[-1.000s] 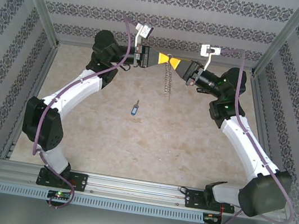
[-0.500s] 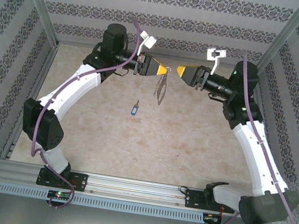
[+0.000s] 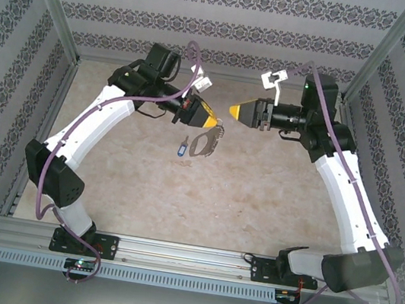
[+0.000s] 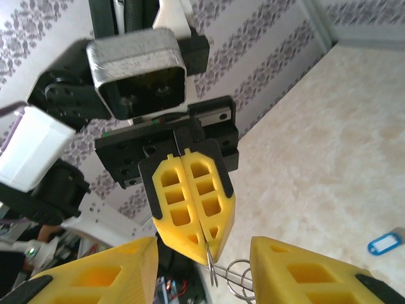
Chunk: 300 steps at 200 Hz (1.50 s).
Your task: Put the keys on the keyring
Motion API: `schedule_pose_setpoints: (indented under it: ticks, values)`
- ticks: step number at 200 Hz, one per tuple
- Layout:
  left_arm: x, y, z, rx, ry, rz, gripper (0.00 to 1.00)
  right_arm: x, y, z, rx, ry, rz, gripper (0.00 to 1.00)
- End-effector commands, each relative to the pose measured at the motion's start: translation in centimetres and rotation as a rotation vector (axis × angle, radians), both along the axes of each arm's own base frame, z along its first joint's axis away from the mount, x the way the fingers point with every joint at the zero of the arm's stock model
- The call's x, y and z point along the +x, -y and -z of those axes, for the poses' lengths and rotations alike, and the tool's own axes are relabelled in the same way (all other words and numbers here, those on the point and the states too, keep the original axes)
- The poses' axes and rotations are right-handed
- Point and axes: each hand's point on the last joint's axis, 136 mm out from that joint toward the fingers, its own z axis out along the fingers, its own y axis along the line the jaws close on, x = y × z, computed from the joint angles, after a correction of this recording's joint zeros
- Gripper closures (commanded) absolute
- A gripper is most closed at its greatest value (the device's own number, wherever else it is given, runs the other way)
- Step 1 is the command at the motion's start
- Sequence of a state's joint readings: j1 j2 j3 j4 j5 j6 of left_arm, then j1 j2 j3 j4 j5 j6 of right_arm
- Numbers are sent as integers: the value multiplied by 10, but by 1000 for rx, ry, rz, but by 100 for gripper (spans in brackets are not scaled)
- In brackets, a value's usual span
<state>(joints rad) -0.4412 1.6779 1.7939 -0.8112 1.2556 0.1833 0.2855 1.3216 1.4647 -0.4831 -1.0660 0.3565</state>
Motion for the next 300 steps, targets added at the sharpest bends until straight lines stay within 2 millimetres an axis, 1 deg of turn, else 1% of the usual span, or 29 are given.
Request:
schedule_pose_setpoints:
  ticks: [1, 29, 66, 118, 158, 196, 232, 245, 263, 271, 286, 300]
  values:
    - [-19, -1, -16, -13, 65, 45, 100, -17, -7, 4, -1, -15, -83, 57]
    - [-22, 0, -15, -7, 64, 51, 100, -24, -7, 11, -12, -33, -99, 59]
    - [-26, 2, -15, -4, 62, 61, 100, -37, -9, 26, -65, -53, -102, 62]
    - [-32, 8, -10, 14, 54, 82, 100, -44, -19, 32, -69, -69, -141, 63]
    - [-33, 8, -11, 15, 52, 83, 100, -48, -19, 33, -73, -69, -146, 82]
    - [-35, 8, -11, 16, 45, 84, 100, -50, -18, 34, -71, -75, -155, 83]
    - [-35, 9, -11, 13, 43, 86, 100, -51, -18, 33, -71, -63, -161, 100]
    - [-33, 10, -11, 13, 38, 81, 100, -52, -17, 31, -73, -52, -160, 100]
    - [-26, 14, -12, 7, 13, 53, 100, -48, -11, 29, -70, -28, -129, 100]
    - [-23, 15, -13, -4, -11, 42, 92, -45, -7, 27, -62, -17, -110, 100]
    - [-17, 18, -13, -28, -58, 16, 62, -38, 1, 20, -44, 8, -67, 100]
    - [-11, 17, -12, -50, -73, -19, 50, -34, 8, 15, -29, 30, -29, 100]
